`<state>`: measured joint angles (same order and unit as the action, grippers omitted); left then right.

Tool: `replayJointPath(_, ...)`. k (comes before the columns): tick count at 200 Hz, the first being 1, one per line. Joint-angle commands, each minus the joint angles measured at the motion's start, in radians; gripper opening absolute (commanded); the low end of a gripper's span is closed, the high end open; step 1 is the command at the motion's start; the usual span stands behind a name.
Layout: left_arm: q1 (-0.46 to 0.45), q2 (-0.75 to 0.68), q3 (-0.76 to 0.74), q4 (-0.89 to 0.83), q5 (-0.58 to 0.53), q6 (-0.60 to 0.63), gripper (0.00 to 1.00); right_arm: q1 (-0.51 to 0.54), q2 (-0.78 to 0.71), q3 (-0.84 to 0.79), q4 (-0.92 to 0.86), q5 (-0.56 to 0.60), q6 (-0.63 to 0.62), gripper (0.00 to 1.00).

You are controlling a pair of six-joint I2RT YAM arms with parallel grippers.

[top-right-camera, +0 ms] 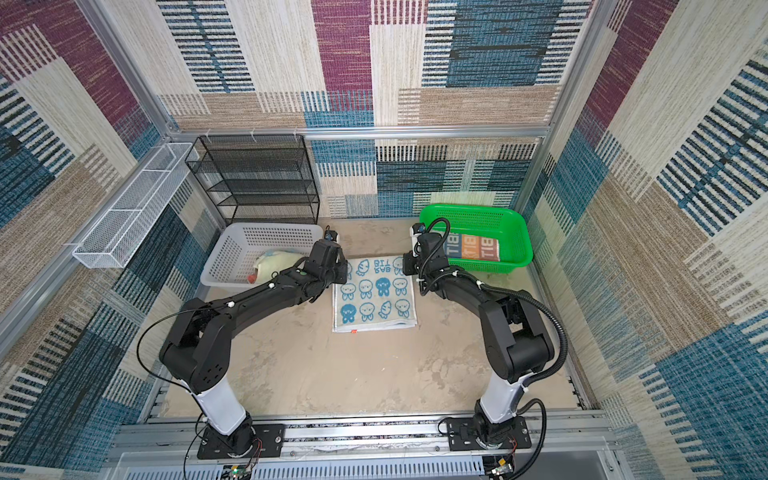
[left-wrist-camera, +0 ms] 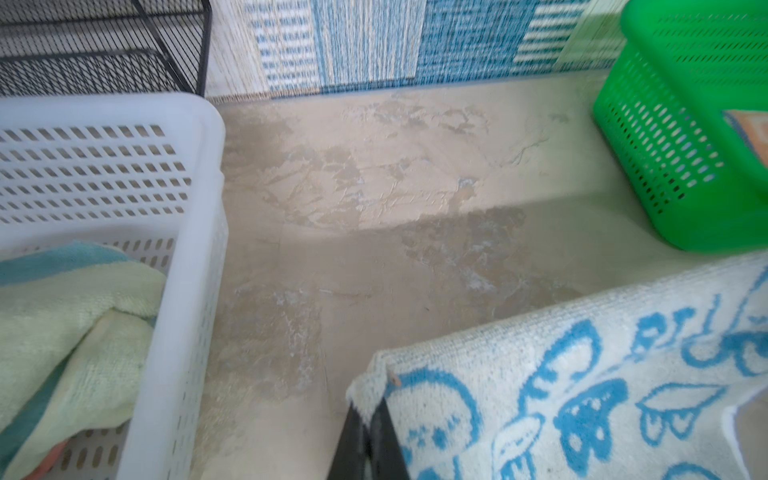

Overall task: Fold and stack the towels
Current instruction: 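Fold the far edge over toward the robot with both grippers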

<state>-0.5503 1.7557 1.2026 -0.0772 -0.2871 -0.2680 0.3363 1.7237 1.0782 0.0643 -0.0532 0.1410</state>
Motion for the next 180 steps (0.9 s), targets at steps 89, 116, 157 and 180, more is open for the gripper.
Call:
replayJointPath(89, -0.053, -0.277, -0.377, 0.122, 0.147, -0.006, 0.00, 0.001, -0.233, -0.333, -0.006, -0.157, 0.089, 0.00)
replayJointPath(116, -0.074, -0.279, -0.441, 0.143, 0.126, -0.042, 0.00, 0.002, -0.242, -0.401, 0.020, -0.207, 0.134, 0.00)
replayJointPath(157, -0.122, -0.218, -0.513, 0.223, 0.062, -0.100, 0.00, 0.005, -0.209, -0.464, 0.058, -0.228, 0.172, 0.00)
replayJointPath(180, -0.146, -0.224, -0.544, 0.233, 0.013, -0.127, 0.00, 0.005, -0.226, -0.487, 0.060, -0.231, 0.181, 0.00)
